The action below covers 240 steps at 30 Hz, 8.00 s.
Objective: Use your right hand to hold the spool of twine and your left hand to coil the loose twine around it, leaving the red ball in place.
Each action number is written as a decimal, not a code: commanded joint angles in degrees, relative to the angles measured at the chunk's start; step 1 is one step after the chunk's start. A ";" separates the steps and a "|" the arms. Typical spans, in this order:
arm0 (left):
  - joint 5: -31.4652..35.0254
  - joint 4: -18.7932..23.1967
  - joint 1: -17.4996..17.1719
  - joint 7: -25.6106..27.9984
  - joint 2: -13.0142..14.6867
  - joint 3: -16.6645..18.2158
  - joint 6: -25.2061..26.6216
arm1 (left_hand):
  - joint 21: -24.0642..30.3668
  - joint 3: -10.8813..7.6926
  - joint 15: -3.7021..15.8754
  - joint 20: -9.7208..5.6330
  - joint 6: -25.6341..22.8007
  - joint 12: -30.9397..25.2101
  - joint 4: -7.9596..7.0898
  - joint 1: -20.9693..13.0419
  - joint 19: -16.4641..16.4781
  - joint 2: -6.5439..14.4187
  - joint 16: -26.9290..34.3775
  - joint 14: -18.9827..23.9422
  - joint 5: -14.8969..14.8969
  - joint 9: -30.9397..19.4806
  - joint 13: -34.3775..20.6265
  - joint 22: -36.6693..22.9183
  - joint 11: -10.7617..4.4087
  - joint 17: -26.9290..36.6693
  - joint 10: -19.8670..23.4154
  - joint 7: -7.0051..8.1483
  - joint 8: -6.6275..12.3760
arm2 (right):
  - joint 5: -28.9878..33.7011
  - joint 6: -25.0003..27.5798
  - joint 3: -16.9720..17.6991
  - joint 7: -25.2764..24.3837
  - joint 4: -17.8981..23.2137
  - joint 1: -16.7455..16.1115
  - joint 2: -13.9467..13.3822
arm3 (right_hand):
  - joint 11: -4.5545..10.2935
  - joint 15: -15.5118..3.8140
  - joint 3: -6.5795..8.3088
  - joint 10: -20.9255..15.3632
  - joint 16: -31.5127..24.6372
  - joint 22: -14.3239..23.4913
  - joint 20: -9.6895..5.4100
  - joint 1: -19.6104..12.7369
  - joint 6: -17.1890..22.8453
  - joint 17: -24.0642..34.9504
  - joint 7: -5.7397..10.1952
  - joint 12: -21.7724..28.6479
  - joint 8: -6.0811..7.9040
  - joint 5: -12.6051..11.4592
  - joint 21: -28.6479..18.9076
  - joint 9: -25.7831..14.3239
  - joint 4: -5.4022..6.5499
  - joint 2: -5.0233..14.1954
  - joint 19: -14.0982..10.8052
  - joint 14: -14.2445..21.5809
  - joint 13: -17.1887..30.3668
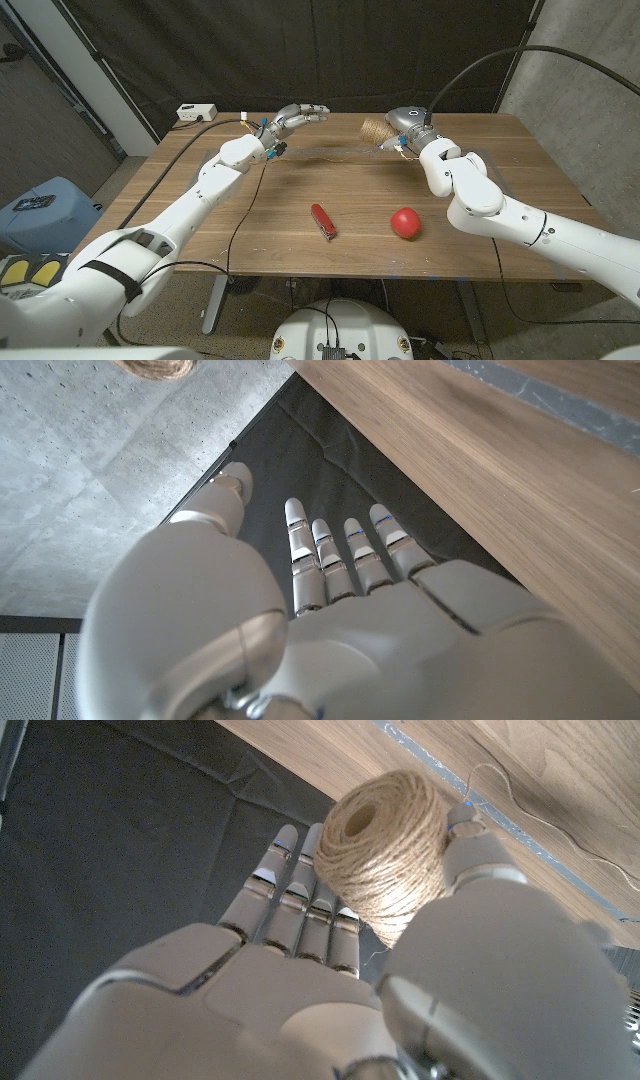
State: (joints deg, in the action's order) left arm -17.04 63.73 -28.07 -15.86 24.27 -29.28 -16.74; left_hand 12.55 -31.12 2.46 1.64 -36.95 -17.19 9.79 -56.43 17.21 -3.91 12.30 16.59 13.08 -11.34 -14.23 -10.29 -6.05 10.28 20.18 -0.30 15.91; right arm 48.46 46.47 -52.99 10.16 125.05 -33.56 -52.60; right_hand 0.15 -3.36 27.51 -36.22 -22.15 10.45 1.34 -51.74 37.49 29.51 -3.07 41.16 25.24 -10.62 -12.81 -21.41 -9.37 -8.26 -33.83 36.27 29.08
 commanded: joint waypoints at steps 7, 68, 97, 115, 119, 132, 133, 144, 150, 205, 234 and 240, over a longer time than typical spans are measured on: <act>0.92 -3.90 3.88 -2.00 -0.68 -3.77 -0.18 | -0.30 1.03 -0.77 0.01 1.22 0.42 -0.16 -1.28 0.03 0.08 -0.63 -0.58 -0.94 -0.45 -0.48 -0.18 0.33 0.20 -0.59 0.47 -0.70 | 0.36 -1.77 0.97 0.32 1.41 0.43 -0.32 | 0.37 -4.23 0.36 -1.21 0.23 0.16 -0.03 -0.96 2.50 0.12 1.59 0.48 0.38 -0.23 -0.08 -0.13 0.20 1.41 0.09 0.86 0.34; 4.29 -9.12 9.31 -7.77 -2.89 -11.64 -0.05 | -1.11 3.85 -2.14 -0.04 8.42 1.98 -0.69 -3.56 -3.43 1.37 -1.54 -4.23 -1.98 -0.95 -2.58 -0.40 1.00 0.40 -5.86 -1.15 -4.34 | 3.61 -10.13 5.09 2.98 3.09 -0.09 -4.93 | 0.65 -4.46 -0.12 -1.42 0.82 0.17 -0.35 -1.46 2.46 1.43 1.79 0.40 0.02 -0.11 0.07 -0.29 0.30 1.89 0.12 1.08 0.18; 6.71 -14.66 10.12 -5.32 -5.83 -13.92 -3.82 | 0.40 4.65 -0.46 -0.04 1.60 -0.44 -0.23 -7.11 -0.26 3.32 0.07 -0.19 -1.66 -0.84 -3.63 -0.50 -0.17 0.50 -0.30 -2.69 -2.08 | 3.24 -10.29 6.18 1.40 4.03 -0.14 -5.13 | 0.73 -4.34 -0.07 -2.05 1.20 0.18 -0.40 -1.71 3.04 1.62 1.87 0.35 0.09 -0.13 0.05 -0.35 0.28 2.07 -0.02 1.90 -0.19; 7.77 -18.07 11.00 -3.85 -8.22 -15.05 -5.66 | 1.08 5.18 0.78 -0.01 -2.93 -1.42 -0.38 -9.25 1.63 5.59 1.05 2.77 -0.82 -0.57 -4.13 -0.62 -0.31 0.59 3.68 -2.94 -1.14 | 2.01 -10.62 6.77 0.81 4.06 0.16 -4.71 | 0.90 -4.53 -0.20 -2.60 1.07 0.18 -0.48 -1.97 3.56 2.06 1.98 0.54 0.11 -0.16 0.01 -0.25 0.31 2.39 -0.17 2.46 -0.19; 8.05 -19.63 11.54 -3.75 -9.18 -15.46 -5.99 | 1.21 5.39 1.09 -0.11 -3.83 -1.61 -0.37 -9.51 1.96 5.80 1.21 3.33 -0.68 -0.55 -4.23 -0.64 -0.53 0.60 4.41 -2.71 -0.95 | 1.64 -10.66 7.02 0.52 4.23 0.06 -4.94 | 1.72 -4.52 -0.26 -3.23 1.13 0.19 -0.44 -2.00 3.57 2.14 1.95 0.87 0.09 -0.17 -0.01 -0.26 0.31 2.40 -0.23 2.48 -0.03; 9.08 -21.25 12.21 -3.03 -10.66 -16.42 -6.91 | 1.53 6.05 1.13 0.07 -5.91 -2.04 -0.74 -9.79 2.79 6.88 1.71 4.67 -0.37 -0.50 -4.54 -0.71 -0.52 0.76 6.19 -2.96 -0.62 | 0.88 -10.35 7.63 -0.51 4.56 -0.20 -5.19 | 2.15 -4.64 -0.29 -3.68 1.23 0.19 -0.48 -2.05 4.03 2.25 1.95 0.99 0.18 -0.21 -0.09 -0.22 0.36 2.52 -0.46 2.92 -0.04; 9.18 -21.39 12.24 -2.85 -10.76 -16.47 -7.09 | 1.58 6.16 1.21 0.00 -6.18 -2.19 -0.86 -9.71 2.90 7.13 1.81 4.88 -0.34 -0.49 -4.58 -0.72 -0.43 0.81 6.66 -2.94 -0.59 | 0.89 -10.36 7.62 -0.47 4.54 -0.12 -5.18 | 2.02 -4.67 -0.28 -3.72 1.21 0.19 -0.49 -2.14 4.08 2.26 1.88 1.02 0.20 -0.22 -0.11 -0.23 0.31 2.51 -0.52 2.98 -0.02; 9.19 -21.64 12.15 -2.30 -11.07 -16.45 -7.69 | 2.50 7.37 2.32 -0.33 -11.31 -3.40 -0.60 -10.23 5.10 8.01 2.87 8.09 0.00 -0.40 -5.07 -0.85 -1.22 0.81 10.95 -2.25 0.42 | 1.52 -10.39 7.06 -0.15 4.09 0.73 -4.55 | 2.19 -5.02 -0.34 -4.12 1.05 0.19 -0.71 -2.42 4.66 2.54 2.16 1.08 0.28 -0.23 -0.20 -0.07 0.27 2.71 -0.83 3.48 -0.10; 9.37 -20.59 11.92 -2.34 -10.82 -16.67 -7.21 | 2.73 7.51 2.74 -0.59 -12.96 -3.74 -0.40 -10.69 5.59 8.31 3.11 9.20 0.17 -0.43 -5.26 -0.89 -1.36 0.71 12.24 -1.94 0.74 | 1.59 -10.46 6.92 -0.18 3.67 1.11 -4.23 | 2.30 -5.10 -0.42 -4.29 1.05 0.18 -0.76 -2.40 5.24 2.66 2.27 1.13 0.40 -0.23 -0.18 0.06 0.33 2.77 -0.85 3.72 -0.06; 9.59 -3.65 6.58 -0.53 -6.07 -19.25 -1.41 | 3.34 7.78 3.52 -0.92 -17.01 -4.53 -0.52 -10.85 6.57 9.00 2.54 12.51 0.92 -0.79 -6.40 -1.01 -2.03 0.29 16.18 -1.31 0.95 | 3.40 -9.11 6.77 0.61 4.84 2.10 -2.94 | 2.65 -5.79 -0.96 -6.07 1.19 0.18 -1.34 -2.98 7.00 3.59 2.88 1.24 0.43 -0.40 -0.28 0.73 0.36 3.75 -1.54 5.29 -0.61; 8.72 2.27 4.53 0.49 -3.21 -18.29 0.02 | 4.62 8.39 5.68 -1.96 -23.73 -6.22 -0.63 -9.96 9.09 8.53 3.32 19.12 1.11 -0.99 -7.69 -1.08 -3.65 0.36 22.83 0.04 3.03 | 3.69 -10.71 5.94 1.13 2.63 4.27 -2.00 | 2.95 -6.44 -1.10 -6.88 1.31 0.17 -1.84 -3.54 8.20 4.03 3.48 1.34 0.70 -0.42 -0.36 1.01 0.18 3.91 -2.00 6.20 -0.66; 9.06 4.30 4.41 0.11 -2.60 -18.85 1.10 | 4.64 8.47 5.50 -1.93 -23.48 -5.97 -0.52 -10.09 9.05 8.50 3.21 19.08 1.11 -0.99 -7.84 -1.09 -3.58 0.44 22.46 -0.21 2.89 | 3.81 -10.85 5.99 1.14 2.66 4.31 -2.24 | 2.99 -6.50 -1.18 -6.99 1.35 0.17 -1.80 -3.52 8.33 4.14 3.55 1.30 0.77 -0.41 -0.34 1.00 0.26 3.95 -2.01 6.35 -0.70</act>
State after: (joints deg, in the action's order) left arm -8.41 64.96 -23.27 -15.29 20.70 -47.42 -17.00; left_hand 16.77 -22.89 8.08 -0.31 -60.18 -23.18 9.15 -66.56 25.91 4.59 15.31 35.12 14.00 -12.14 -21.95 -11.06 -9.62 10.55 42.60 0.01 18.73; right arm 52.14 36.03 -46.93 11.15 128.05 -29.66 -54.71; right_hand -0.17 -4.20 26.37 -39.18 -20.97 10.53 -0.21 -51.53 40.44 33.61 -4.19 42.01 25.67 -10.79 -12.81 -20.32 -9.08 -8.05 -35.38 41.83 28.26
